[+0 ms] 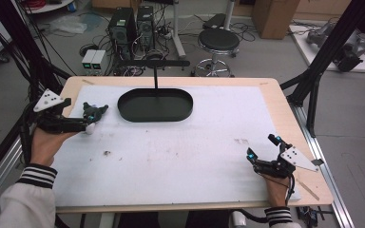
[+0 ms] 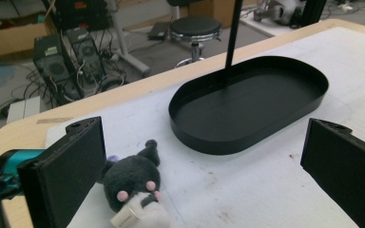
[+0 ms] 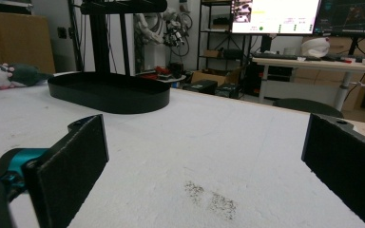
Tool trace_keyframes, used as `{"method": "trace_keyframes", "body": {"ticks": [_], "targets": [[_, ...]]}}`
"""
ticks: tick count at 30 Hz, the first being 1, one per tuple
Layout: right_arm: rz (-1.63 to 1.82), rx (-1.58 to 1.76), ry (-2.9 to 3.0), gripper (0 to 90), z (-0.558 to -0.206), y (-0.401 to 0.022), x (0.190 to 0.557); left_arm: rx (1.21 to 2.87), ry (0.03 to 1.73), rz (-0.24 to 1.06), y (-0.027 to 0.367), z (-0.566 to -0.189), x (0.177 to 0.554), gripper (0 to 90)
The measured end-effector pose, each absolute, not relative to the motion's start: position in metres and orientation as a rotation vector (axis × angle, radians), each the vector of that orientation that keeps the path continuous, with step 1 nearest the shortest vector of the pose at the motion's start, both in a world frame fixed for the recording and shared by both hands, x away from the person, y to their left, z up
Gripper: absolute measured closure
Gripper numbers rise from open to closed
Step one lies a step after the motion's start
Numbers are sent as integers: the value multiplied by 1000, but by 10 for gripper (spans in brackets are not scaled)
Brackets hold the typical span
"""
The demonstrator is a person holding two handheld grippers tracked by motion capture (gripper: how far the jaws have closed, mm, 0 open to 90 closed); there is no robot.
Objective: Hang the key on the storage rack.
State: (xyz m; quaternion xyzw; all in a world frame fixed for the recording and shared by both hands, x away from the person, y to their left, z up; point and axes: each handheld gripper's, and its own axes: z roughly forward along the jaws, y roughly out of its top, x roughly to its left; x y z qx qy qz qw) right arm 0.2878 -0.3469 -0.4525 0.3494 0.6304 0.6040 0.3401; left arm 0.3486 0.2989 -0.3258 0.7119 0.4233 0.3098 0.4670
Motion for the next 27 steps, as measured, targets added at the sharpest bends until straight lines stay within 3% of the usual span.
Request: {"method": "trace_keyframes", "body": {"ticks": [14,27], "targets": [[1568,905,1631,6,-453,-348,288,1946,1195,722,300,-320,396,17],[1564,902,1632,6,-453,-348,288,2082,1366,711,297,-346,424,18]]}}
